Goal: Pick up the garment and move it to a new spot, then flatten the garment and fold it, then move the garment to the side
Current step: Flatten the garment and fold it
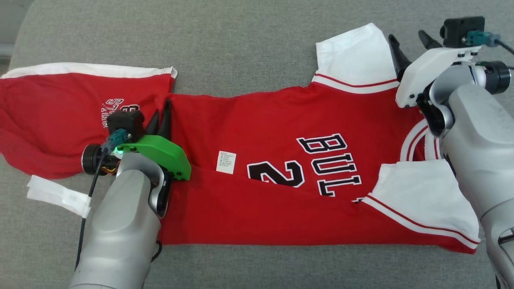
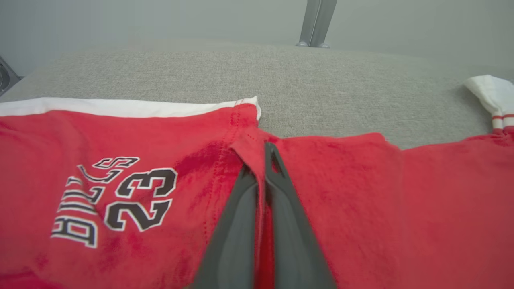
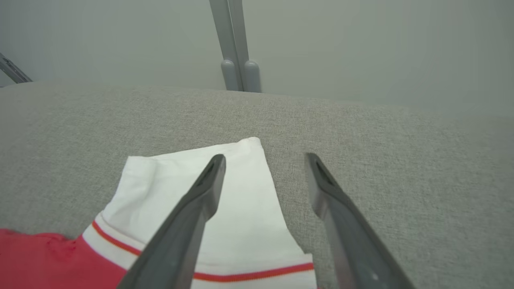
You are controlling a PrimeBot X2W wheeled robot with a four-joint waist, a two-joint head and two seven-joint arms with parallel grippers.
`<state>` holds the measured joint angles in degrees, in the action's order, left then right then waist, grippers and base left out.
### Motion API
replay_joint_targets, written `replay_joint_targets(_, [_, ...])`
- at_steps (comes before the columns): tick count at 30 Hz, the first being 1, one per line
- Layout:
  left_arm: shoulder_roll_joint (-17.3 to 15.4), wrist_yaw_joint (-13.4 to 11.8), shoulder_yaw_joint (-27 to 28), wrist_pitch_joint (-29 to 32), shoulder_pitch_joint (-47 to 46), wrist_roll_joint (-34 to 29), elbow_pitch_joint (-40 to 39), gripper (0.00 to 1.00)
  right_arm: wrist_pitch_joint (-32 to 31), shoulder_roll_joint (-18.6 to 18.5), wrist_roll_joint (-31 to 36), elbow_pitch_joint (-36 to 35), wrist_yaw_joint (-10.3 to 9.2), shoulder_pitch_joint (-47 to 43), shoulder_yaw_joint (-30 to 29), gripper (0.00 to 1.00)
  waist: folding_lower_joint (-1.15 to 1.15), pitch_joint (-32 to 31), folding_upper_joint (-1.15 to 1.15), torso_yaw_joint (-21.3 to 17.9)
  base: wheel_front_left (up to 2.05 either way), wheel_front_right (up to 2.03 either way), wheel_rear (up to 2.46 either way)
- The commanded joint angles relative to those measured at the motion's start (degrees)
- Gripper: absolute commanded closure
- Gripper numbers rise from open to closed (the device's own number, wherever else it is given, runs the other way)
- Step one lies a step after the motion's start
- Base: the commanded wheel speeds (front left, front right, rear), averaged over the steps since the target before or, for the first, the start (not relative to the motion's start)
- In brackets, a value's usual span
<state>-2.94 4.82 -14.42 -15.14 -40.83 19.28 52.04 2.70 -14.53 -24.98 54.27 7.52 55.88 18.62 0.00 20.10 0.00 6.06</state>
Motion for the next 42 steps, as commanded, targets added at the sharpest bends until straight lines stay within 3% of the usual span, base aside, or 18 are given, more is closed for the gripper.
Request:
replay_joint_targets(1, [-0.02, 0.3, -1.72, 0.02, -0.84, 1.41, -0.96, 1.0, -1.14, -0.16, -0.23, 1.35, -0.07, 2.35, 0.59, 0.0, 0.0, 2.36, 0.0, 2.61, 0.0, 0.0, 0.0])
replay_joint_targets(13, [-0.05, -2.72, -14.54, 0.02, -2.07, 10.1, -8.12, 1.0, -9.18, -3.06, 1.39, 13.57, -0.07, 12.88, 1.84, 0.0, 0.0, 6.28, 0.0, 8.65, 0.0, 0.0, 0.0])
replay_joint_targets(20, [-0.04, -4.58, -18.52, 0.02, -2.95, 13.0, -10.57, 1.0, -11.85, -3.97, 3.51, 17.6, -0.07, 15.68, 2.34, 0.01, 0.0, 6.91, 0.0, 10.29, 0.0, 0.0, 0.0])
replay_joint_targets(21, [-0.03, -4.82, -18.81, 0.02, -3.02, 13.34, -10.72, 1.0, -12.11, -3.89, 3.76, 17.86, -0.07, 15.71, 2.7, 0.1, 0.0, 6.99, 0.0, 10.42, 0.0, 0.0, 0.0])
replay_joint_targets(24, [-0.03, -5.41, -18.98, 0.02, -3.22, 13.89, -11.13, 1.0, -12.74, -3.78, 3.93, 18.36, -0.07, 15.98, 2.99, 1.0, 0.0, 7.25, 0.0, 10.29, 0.0, 0.0, 0.0])
replay_joint_targets(28, [-0.05, -5.77, -17.97, 0.02, -3.03, 13.44, -10.76, 1.0, -10.86, -4.75, 4.78, 18.62, -0.09, 17.04, 2.97, 1.0, 0.0, 7.14, 0.0, 9.49, 0.0, 0.0, 0.0])
replay_joint_targets(37, [-0.06, -5.34, -12.54, 0.02, -2.99, 9.24, -10.76, 1.0, 4.21, -6.8, 9.96, 19.06, -0.09, 19.98, -0.34, 1.0, 0.0, 4.97, 0.0, 6.37, 0.0, 0.0, 0.0])
replay_joint_targets(42, [-0.47, -4.27, -9.7, 0.02, -3.63, 6.34, -9.48, 1.0, 6.02, -5.63, 10.42, 19.41, -0.09, 18.24, -2.7, 1.0, 0.0, 3.22, 0.0, 3.93, 0.0, 0.0, 0.0])
